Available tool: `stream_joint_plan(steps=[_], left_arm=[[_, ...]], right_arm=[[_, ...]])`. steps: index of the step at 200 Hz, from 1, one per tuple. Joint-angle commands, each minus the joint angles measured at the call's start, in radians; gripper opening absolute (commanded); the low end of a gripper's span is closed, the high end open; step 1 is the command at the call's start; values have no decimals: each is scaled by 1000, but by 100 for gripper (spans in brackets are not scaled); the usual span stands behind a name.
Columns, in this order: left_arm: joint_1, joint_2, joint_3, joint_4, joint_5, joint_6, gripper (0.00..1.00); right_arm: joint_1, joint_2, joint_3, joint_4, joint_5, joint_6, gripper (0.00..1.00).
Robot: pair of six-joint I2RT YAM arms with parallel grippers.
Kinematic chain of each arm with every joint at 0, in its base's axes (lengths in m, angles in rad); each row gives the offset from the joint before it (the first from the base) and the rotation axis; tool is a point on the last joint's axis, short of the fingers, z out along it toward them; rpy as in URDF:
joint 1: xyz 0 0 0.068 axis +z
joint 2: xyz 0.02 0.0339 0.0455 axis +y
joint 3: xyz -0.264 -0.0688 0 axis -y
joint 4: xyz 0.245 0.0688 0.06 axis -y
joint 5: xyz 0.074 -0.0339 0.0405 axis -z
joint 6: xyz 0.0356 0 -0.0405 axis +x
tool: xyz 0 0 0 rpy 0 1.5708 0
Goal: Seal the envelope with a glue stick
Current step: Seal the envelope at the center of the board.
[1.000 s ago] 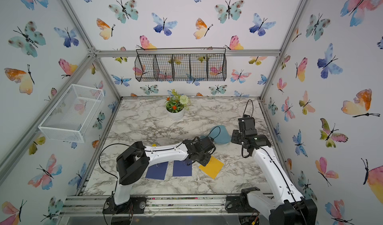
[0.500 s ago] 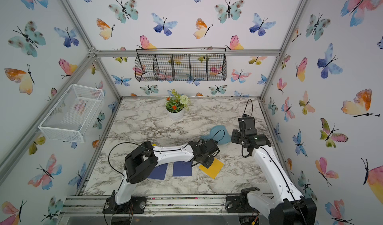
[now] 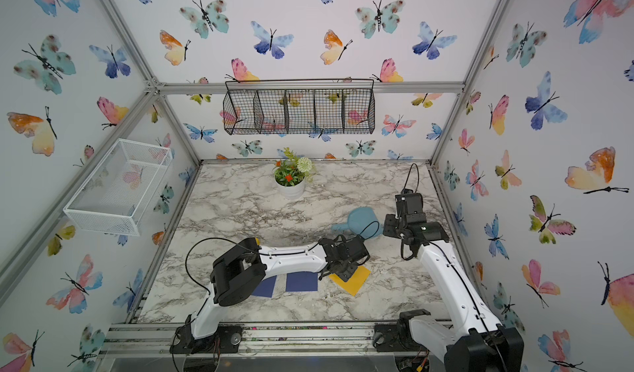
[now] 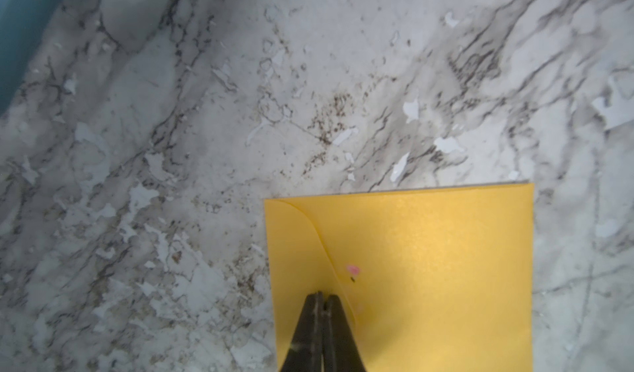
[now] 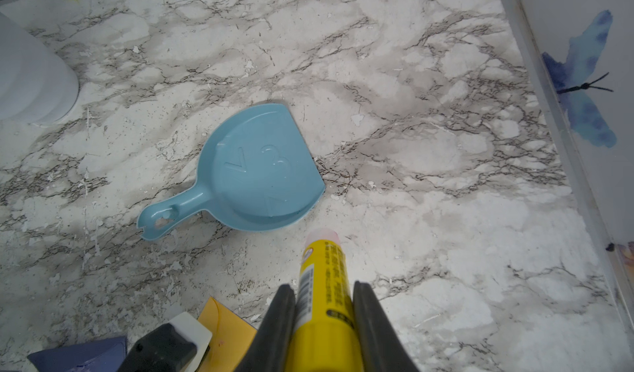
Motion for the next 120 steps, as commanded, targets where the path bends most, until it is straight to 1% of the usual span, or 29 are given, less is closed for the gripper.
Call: stream_joint_plan(steps=[1, 28, 66, 96, 120], left_arm=[[-20, 105, -57, -86, 23, 3, 12], [-24, 107, -66, -69, 49, -1, 17], [-24, 107, -86, -56, 70, -3, 22], [-22, 92, -104, -46, 58, -6, 21], [-8, 40, -70, -48, 57, 9, 20]], right_arm=[[-6, 1, 25, 3, 12, -14, 3], [-8, -1, 30, 2, 12, -14, 3], [-10, 0, 31, 1, 11, -15, 3], [-10, 0, 31, 2, 8, -14, 3], [-10, 1, 37, 2, 2, -14, 3]])
